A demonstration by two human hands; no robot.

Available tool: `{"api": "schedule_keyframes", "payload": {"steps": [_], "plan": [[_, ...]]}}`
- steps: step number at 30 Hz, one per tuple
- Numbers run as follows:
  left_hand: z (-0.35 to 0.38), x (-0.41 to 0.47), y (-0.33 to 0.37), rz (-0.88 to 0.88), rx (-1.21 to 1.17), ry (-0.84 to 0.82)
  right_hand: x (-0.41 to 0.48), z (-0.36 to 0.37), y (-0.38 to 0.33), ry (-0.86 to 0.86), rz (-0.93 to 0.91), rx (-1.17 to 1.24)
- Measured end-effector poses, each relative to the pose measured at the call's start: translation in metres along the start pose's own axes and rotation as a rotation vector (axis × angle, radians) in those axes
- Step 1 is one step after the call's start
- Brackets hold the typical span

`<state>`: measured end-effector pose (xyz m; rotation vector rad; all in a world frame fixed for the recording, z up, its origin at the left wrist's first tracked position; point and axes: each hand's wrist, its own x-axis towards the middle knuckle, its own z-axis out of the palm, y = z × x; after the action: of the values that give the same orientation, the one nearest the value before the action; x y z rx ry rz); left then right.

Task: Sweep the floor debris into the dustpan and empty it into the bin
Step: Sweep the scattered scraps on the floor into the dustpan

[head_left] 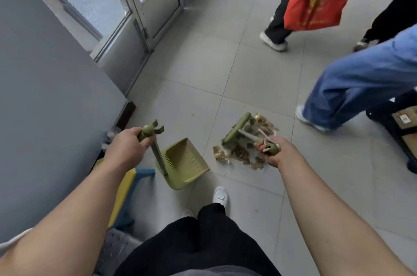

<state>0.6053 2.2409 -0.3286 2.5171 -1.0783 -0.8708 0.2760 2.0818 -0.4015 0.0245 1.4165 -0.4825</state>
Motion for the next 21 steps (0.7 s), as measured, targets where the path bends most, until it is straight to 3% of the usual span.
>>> {"api": "schedule_keyframes", "payload": {"steps": [5, 12, 21], "plan": [[0.002, -0.017, -0.013, 0.031, 0.004, -0.024, -0.015, 0.006, 0.037, -0.073, 0.008, 0.017], [0.003, -0.039, -0.024, 0.022, 0.015, -0.043, -0.008, 0.018, 0.075, -0.139, 0.088, -0.181], [0.020, -0.059, -0.005, -0.005, 0.115, 0.007, -0.010, -0.034, 0.050, -0.009, 0.173, -0.521]]}}
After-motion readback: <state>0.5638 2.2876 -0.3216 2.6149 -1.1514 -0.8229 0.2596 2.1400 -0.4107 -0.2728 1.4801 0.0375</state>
